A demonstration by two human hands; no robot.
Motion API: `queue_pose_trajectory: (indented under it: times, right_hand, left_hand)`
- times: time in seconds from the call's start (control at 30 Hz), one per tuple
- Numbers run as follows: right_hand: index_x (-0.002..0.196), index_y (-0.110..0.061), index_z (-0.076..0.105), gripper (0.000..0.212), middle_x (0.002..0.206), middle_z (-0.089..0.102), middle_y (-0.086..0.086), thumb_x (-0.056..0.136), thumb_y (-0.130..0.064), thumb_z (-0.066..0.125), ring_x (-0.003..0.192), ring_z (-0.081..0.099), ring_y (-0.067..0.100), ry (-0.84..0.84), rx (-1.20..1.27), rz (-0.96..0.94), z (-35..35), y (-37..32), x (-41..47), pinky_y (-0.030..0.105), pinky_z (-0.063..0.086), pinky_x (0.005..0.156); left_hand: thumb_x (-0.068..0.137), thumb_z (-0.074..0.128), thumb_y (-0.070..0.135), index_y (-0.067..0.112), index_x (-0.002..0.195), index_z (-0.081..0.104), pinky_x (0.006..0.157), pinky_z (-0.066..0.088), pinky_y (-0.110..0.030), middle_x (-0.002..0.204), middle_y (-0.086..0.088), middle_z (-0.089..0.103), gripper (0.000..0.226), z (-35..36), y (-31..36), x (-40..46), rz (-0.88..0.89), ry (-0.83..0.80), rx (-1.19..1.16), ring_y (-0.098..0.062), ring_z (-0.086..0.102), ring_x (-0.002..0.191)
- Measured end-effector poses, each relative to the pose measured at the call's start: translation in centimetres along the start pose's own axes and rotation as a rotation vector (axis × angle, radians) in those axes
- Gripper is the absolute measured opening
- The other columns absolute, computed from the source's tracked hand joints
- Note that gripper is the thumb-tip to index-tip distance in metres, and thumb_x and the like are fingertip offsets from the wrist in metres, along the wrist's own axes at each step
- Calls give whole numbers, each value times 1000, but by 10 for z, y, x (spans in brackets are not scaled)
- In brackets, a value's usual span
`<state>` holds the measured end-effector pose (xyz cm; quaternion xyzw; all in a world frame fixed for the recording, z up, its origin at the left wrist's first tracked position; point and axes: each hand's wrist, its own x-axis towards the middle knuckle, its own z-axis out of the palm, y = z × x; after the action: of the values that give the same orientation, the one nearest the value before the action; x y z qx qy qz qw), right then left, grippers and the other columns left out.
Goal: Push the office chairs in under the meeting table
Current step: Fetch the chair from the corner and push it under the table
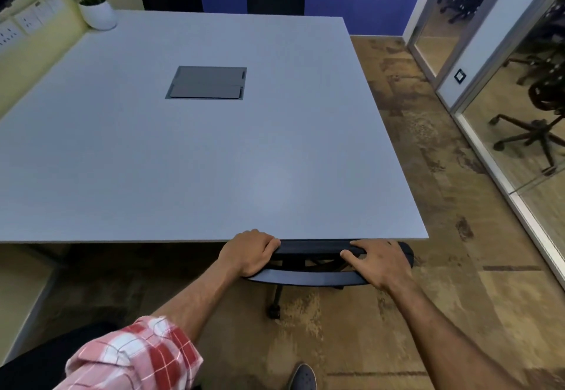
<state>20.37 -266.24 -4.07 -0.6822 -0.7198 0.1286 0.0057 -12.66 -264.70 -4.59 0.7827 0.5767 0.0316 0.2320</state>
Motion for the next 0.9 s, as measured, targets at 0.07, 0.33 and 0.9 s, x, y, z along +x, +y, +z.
queue_pose_trajectory:
  times: [0.07,0.33,0.9]
  right_hand:
    - [125,-35,69,75,124,71,-12,82,-84,31,112,62,13,-14,-15,7,0,0,1,37,42,99]
    - [126,-30,67,70,127,70,-4,90,-75,27,116,58,20,-44,-20,10,-9,-17,-10,45,31,111]
    - [159,-23,21,81,166,26,1,95,-71,29,155,10,28,87,240,-111,-40,-167,-175,54,11,124]
  left_hand:
    - [103,23,53,27,69,52,61,35,-35,67,9,55,51,1,-1,0,11,10,2,-9,51,62]
    - [106,27,46,25,110,65,89,50,-40,111,2,69,44,-1,3,-25,21,165,-77,-18,62,98]
    - [103,37,53,19,150,39,111,35,-42,146,-5,52,58,-27,26,-224,-15,290,-199,-29,44,134]
